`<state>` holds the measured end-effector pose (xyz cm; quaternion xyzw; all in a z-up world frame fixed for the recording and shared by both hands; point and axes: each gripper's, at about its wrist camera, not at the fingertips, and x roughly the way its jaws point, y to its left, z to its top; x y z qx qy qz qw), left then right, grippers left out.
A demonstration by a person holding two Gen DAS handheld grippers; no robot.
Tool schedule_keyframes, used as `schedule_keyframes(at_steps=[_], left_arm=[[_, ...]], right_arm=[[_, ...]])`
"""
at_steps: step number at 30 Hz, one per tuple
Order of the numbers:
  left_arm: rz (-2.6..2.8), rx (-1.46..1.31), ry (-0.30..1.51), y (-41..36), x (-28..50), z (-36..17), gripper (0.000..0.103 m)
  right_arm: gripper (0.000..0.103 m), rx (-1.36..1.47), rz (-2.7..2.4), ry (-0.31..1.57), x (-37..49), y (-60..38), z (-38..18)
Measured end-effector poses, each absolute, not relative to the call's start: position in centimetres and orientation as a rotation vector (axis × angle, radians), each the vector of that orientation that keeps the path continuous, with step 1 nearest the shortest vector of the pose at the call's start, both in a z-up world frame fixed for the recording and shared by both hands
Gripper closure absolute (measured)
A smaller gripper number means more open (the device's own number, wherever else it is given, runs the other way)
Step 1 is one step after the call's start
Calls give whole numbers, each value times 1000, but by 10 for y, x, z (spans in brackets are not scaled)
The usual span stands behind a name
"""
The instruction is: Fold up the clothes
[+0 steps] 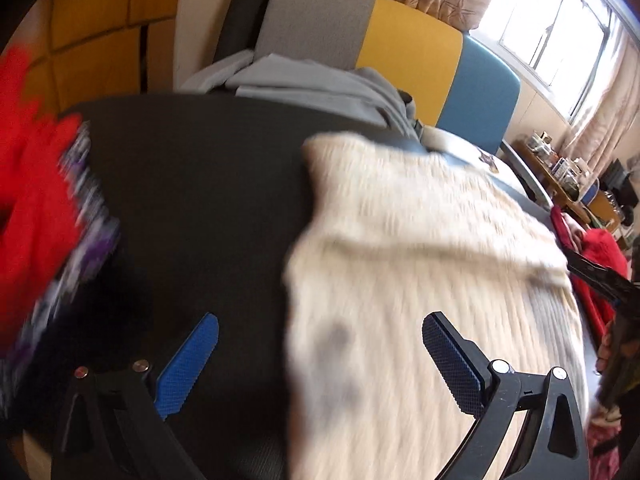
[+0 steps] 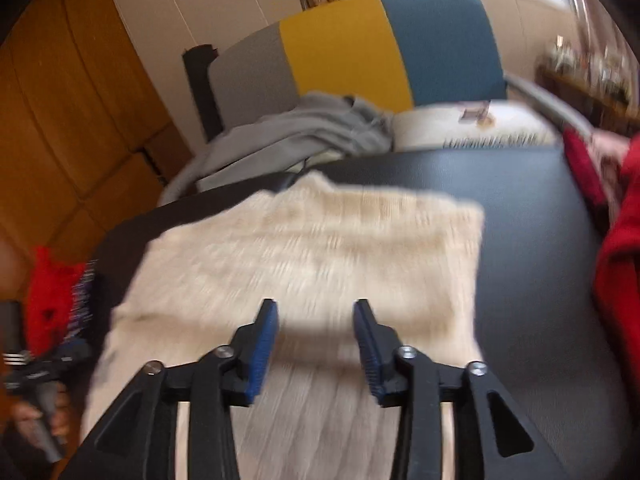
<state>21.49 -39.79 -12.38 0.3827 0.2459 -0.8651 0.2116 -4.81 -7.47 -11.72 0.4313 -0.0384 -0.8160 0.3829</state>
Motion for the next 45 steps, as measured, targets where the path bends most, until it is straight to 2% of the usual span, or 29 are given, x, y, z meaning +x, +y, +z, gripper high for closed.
schedule_keyframes(at_steps=[2, 5, 9, 12, 16, 23, 24, 26, 27, 30, 32, 33, 34, 36, 45], left_arm=[[-2391, 1074, 721, -390, 241, -131, 0], [-2397, 1084, 797, -379, 269, -138, 0], [-2421, 1109, 826, -362, 284, -142, 0], [-2449, 1165, 780, -344, 287, -146, 0], [-2456, 1229, 777, -326, 291, -154, 0], [-2462, 1339, 780, -298, 297, -169, 0], [-2441, 1361, 808, -297, 299, -175, 3], [-2383, 1393, 877, -300, 304, -187, 25], [-2374, 1394, 890, -300, 304, -189, 40], [-2395, 1396, 849, -297, 301, -187, 42], [-2416, 1398, 822, -295, 300, -187, 51], [-2431, 1399, 845, -295, 300, -187, 69], [-2443, 1399, 877, -296, 301, -186, 89], [-2466, 1394, 938, -300, 305, -183, 90], [-2663, 1161, 1116, -324, 303, -123, 94]], right_arm=[[50, 1198, -2012, -177, -32, -39, -125], [50, 1263, -2044, -191, 6, 15, -136], [49, 1363, -2020, -345, 47, 72, -163], [49, 1335, -1934, -475, 67, 87, -171], [50, 1317, -1812, -539, 80, 79, -182], [64, 1327, -1693, -539, 92, 62, -193], [65, 1333, -1677, -534, 95, 61, -195], [65, 1364, -1628, -512, 101, 56, -201], [65, 1384, -1614, -490, 104, 52, -204], [65, 1418, -1606, -445, 113, 43, -210], [70, 1434, -1635, -388, 118, 37, -212], [82, 1441, -1657, -346, 120, 33, -212], [88, 1445, -1675, -311, 122, 30, -212], [92, 1428, -1680, -298, 127, 31, -206], [93, 1198, -1662, -329, 127, 22, -133]])
